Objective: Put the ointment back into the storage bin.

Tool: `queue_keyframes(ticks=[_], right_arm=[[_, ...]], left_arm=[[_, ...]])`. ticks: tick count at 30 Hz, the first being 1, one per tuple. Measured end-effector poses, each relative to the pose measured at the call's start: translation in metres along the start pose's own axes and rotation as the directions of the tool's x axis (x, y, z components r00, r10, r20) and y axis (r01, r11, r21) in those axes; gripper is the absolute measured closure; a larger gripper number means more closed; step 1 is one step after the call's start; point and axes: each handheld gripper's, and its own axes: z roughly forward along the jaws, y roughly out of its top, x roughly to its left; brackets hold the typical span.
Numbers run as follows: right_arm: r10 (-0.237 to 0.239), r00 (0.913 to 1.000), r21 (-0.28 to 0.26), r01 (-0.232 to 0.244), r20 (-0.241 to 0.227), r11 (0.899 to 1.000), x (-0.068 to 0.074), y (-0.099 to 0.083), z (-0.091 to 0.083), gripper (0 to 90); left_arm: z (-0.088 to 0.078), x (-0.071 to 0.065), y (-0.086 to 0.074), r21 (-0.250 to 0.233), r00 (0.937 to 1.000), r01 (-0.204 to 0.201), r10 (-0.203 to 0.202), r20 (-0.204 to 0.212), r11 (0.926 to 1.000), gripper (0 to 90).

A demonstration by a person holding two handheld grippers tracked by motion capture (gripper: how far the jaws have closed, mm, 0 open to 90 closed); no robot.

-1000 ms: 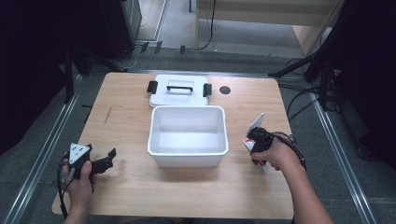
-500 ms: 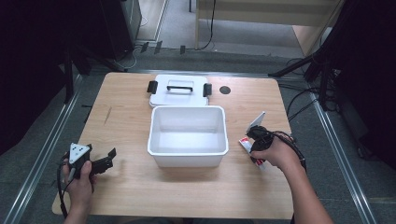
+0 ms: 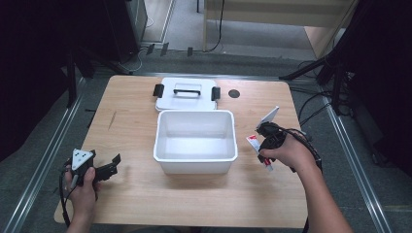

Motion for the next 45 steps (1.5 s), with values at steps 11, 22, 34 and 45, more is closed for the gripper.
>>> queue_keyframes(ticks=[11, 22, 34, 45], right_arm=[[0.0, 1.0, -0.016, 0.0, -0.001, 1.0, 0.008, 0.006, -0.028, 72.7], [0.011, 0.9997, -0.037, -0.011, -0.021, 0.999, 0.016, 0.015, -0.064, 72.8], [-0.016, 0.9998, -0.063, 0.016, -0.007, 0.998, 0.03, 0.028, -0.094, 72.8], [-0.085, 0.9959, -0.094, 0.082, -0.03, 0.992, 0.059, 0.04, -0.114, 72.8]], left_arm=[[0.0, 0.0, 0.0, 0.0, 1.0, 0.003, -0.003, 0.003, 1.0, 5.8], [0.0, 0.001, 0.0, 0.003, 1.0, 0.008, -0.008, 0.005, 1.0, 5.8], [0.001, 0.001, 0.0, -0.001, 0.9999, 0.012, -0.012, 0.007, 0.9999, 5.8], [0.001, 0.001, 0.0, 0.001, 0.9999, 0.009, -0.009, 0.007, 1.0, 5.8]])
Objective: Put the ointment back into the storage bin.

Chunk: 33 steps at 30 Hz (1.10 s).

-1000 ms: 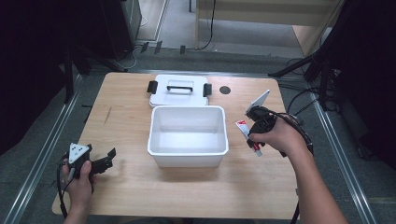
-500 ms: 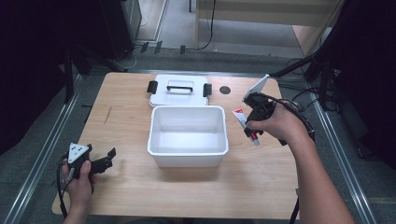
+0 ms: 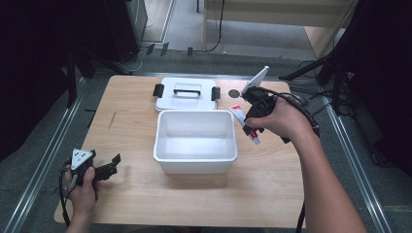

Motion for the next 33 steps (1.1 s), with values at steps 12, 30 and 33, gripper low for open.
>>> queue_keyframes(ticks=[12, 30, 33], right_arm=[[-0.076, 0.9969, 0.005, 0.076, -0.021, 0.997, 0.035, 0.017, 0.002, 72.8], [-0.166, 0.9842, 0.024, 0.168, -0.061, 0.985, 0.059, 0.031, 0.021, 72.7], [-0.178, 0.9817, 0.021, 0.18, -0.067, 0.983, 0.062, 0.032, 0.025, 72.7]], left_arm=[[0.0, 0.0, 0.0, 0.002, 1.0, 0.001, -0.001, 0.002, 1.0, 5.8], [0.001, 0.0, 0.0, 0.007, 1.0, 0.004, -0.004, 0.006, 1.0, 5.8], [0.001, 0.0, 0.0, 0.007, 1.0, 0.003, -0.003, 0.006, 1.0, 5.8]])
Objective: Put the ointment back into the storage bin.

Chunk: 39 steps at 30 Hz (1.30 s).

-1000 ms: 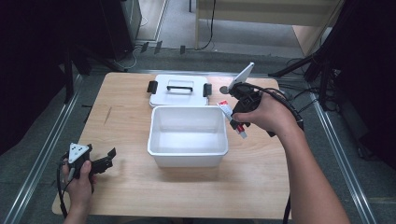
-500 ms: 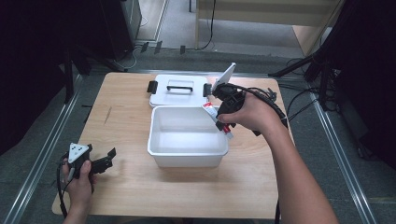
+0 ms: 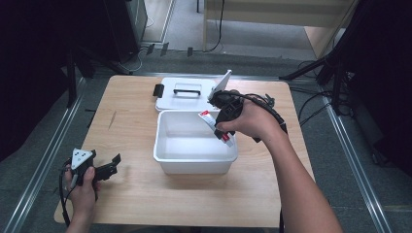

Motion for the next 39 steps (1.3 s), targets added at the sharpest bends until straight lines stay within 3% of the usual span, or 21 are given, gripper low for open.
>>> queue_keyframes(ticks=[13, 16, 23, 26, 39], right_arm=[[-0.108, 0.994, 0.001, 0.108, -0.015, 0.994, 0.005, 0.002, 0.02, 72.6], [-0.155, 0.9879, 0.011, 0.155, -0.005, 0.988, 0.005, 0.001, 0.028, 72.7], [-0.203, 0.9791, 0.015, 0.203, -0.01, 0.979, 0.003, 0.0, 0.039, 72.6], [-0.244, 0.9698, 0.015, 0.244, -0.01, 0.97, 0.002, -0.002, 0.047, 72.6], [-0.298, 0.9545, 0.025, 0.298, -0.006, 0.954, -0.005, -0.008, 0.068, 72.6]], left_arm=[[0.0, 0.0, 0.0, 0.004, 1.0, -0.003, 0.003, 0.0, 1.0, 5.9], [0.0, 0.0, 0.0, 0.004, 1.0, -0.003, 0.002, 0.002, 1.0, 5.9], [0.0, 0.0, 0.0, 0.003, 1.0, -0.003, 0.003, 0.002, 1.0, 5.9], [0.0, -0.001, 0.0, 0.003, 1.0, -0.001, 0.001, 0.002, 1.0, 5.9], [0.0, -0.001, 0.0, 0.006, 1.0, -0.004, 0.004, 0.002, 1.0, 5.9]])
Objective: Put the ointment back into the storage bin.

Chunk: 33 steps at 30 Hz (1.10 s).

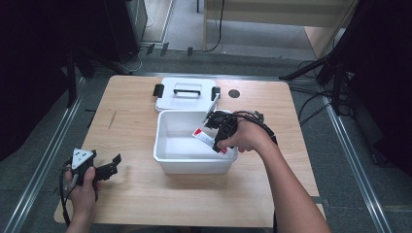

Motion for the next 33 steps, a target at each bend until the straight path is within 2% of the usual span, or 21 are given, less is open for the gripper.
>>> queue_keyframes(ticks=[6, 8, 12, 13, 17, 23, 29, 33], right_arm=[[-0.009, 1.0, 0.008, 0.009, -0.005, 1.0, 0.0, -0.001, 0.008, 72.6], [-0.035, 0.9994, 0.018, 0.035, 0.007, 0.999, 0.001, 0.001, 0.011, 72.6], [-0.056, 0.9983, 0.034, 0.055, 0.019, 0.998, 0.003, 0.003, 0.014, 72.5], [-0.083, 0.996, 0.052, 0.081, 0.034, 0.995, 0.004, 0.004, 0.017, 72.5], [-0.106, 0.9927, 0.08, 0.101, 0.058, 0.992, 0.006, 0.008, 0.022, 72.3], [-0.108, 0.992, 0.112, 0.1, 0.066, 0.989, 0.007, 0.01, 0.023, 71.8], [-0.132, 0.9882, 0.144, 0.12, 0.077, 0.982, 0.009, 0.011, 0.025, 74.6], [-0.14, 0.9868, 0.148, 0.126, 0.082, 0.981, 0.009, 0.011, 0.025, 74.6]], left_arm=[[0.0, 0.0, 0.0, -0.001, 1.0, 0.0, 0.0, -0.001, 1.0, 5.9], [0.0, 0.0, 0.0, -0.001, 1.0, -0.001, 0.001, -0.001, 1.0, 5.9], [0.0, 0.0, 0.0, 0.0, 1.0, -0.001, 0.001, -0.001, 1.0, 5.9], [0.0, 0.0, 0.0, -0.001, 1.0, -0.001, 0.001, -0.001, 1.0, 5.9], [0.0, 0.0, 0.0, 0.0, 1.0, 0.0, 0.0, 0.0, 1.0, 5.9], [0.0, 0.0, 0.0, 0.002, 1.0, 0.0, 0.0, 0.0, 1.0, 5.9], [0.0, 0.0, 0.0, 0.003, 1.0, -0.001, 0.001, 0.001, 1.0, 5.9], [0.0, 0.0, 0.0, 0.003, 1.0, 0.002, -0.002, 0.002, 1.0, 5.9]])
